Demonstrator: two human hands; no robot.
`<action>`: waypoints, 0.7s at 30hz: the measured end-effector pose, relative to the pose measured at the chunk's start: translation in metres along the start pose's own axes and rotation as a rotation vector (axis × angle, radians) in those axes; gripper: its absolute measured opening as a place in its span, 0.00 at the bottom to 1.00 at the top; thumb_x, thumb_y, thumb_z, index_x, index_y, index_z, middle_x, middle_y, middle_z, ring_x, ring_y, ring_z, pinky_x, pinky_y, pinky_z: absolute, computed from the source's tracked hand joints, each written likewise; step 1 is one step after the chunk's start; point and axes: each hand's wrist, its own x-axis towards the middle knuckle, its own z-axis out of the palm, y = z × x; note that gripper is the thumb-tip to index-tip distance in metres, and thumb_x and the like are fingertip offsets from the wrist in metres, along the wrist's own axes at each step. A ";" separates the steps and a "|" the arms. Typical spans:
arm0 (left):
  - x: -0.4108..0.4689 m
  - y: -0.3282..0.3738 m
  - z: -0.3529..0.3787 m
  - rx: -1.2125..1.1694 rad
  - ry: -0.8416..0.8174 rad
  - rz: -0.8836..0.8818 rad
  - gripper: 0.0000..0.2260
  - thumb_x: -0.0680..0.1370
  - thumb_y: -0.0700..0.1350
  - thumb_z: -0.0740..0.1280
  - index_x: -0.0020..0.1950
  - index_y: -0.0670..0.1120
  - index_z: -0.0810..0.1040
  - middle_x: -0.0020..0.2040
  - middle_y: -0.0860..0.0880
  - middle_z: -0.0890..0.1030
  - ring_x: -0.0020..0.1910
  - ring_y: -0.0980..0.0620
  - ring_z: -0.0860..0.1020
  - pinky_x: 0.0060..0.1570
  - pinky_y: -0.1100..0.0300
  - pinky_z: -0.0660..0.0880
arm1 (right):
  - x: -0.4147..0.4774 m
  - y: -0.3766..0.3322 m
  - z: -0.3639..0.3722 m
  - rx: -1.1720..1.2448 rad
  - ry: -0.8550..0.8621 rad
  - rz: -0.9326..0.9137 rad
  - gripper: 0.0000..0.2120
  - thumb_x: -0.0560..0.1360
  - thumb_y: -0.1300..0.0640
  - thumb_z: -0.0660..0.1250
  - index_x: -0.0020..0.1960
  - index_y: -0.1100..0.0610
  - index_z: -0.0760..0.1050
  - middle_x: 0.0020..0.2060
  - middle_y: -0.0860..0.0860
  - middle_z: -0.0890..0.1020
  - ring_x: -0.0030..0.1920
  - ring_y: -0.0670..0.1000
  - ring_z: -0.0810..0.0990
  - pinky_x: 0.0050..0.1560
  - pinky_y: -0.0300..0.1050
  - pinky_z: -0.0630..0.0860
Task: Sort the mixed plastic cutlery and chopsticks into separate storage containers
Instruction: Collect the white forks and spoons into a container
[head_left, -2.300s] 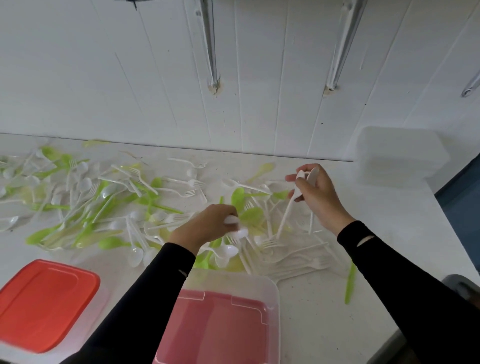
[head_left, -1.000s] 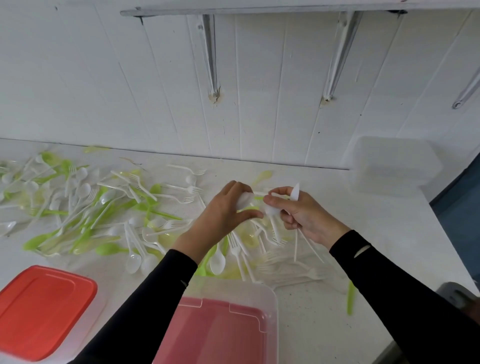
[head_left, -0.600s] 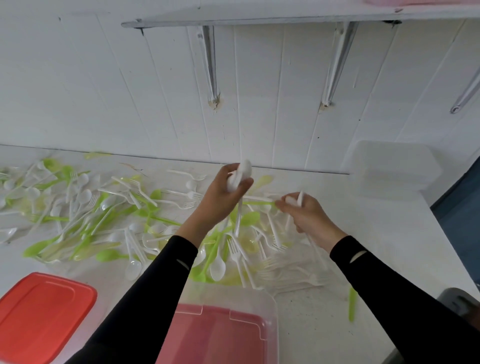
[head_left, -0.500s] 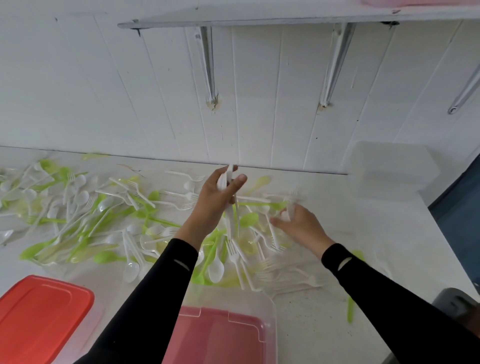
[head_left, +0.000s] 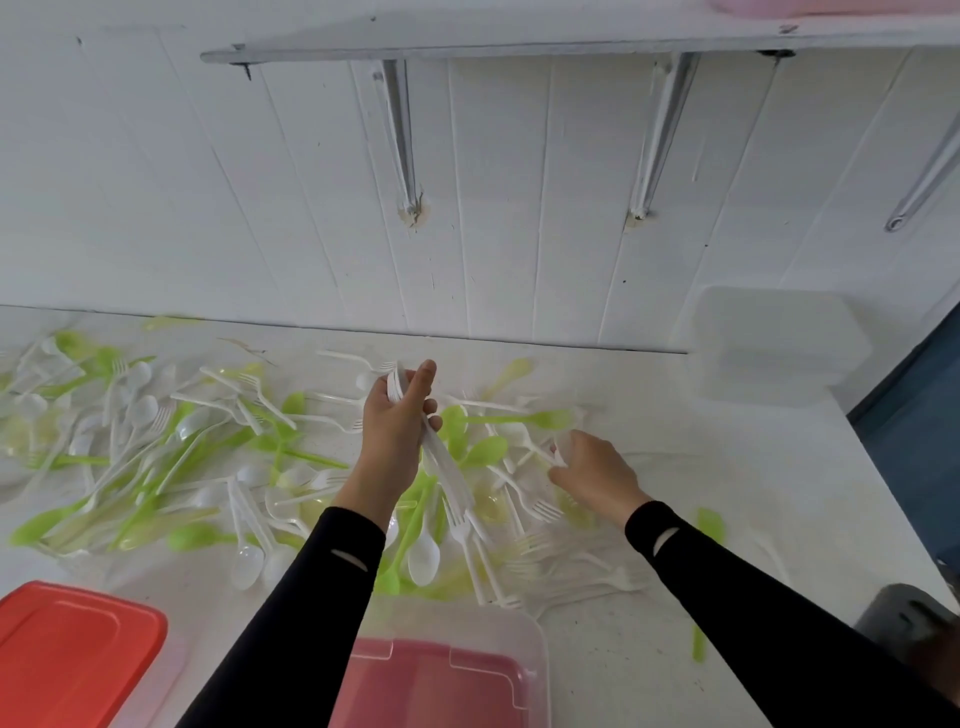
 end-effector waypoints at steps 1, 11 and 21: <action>0.000 0.000 0.000 0.015 -0.003 -0.005 0.10 0.78 0.44 0.71 0.54 0.43 0.73 0.39 0.51 0.72 0.32 0.56 0.71 0.28 0.64 0.70 | 0.003 0.003 -0.003 0.060 -0.010 0.015 0.14 0.73 0.59 0.68 0.57 0.59 0.76 0.52 0.56 0.81 0.53 0.57 0.79 0.50 0.48 0.75; 0.003 -0.008 -0.001 0.238 -0.062 0.044 0.08 0.75 0.45 0.74 0.49 0.43 0.79 0.32 0.52 0.72 0.30 0.56 0.69 0.30 0.62 0.69 | 0.002 0.003 -0.032 0.472 0.078 -0.043 0.10 0.72 0.61 0.73 0.51 0.55 0.78 0.46 0.50 0.80 0.46 0.51 0.79 0.40 0.39 0.72; -0.004 -0.016 0.003 0.473 -0.152 0.056 0.15 0.72 0.49 0.76 0.54 0.45 0.77 0.39 0.52 0.79 0.30 0.55 0.74 0.31 0.64 0.73 | -0.012 -0.019 -0.013 0.505 0.014 -0.274 0.10 0.72 0.59 0.74 0.48 0.47 0.77 0.49 0.45 0.80 0.53 0.47 0.78 0.54 0.41 0.72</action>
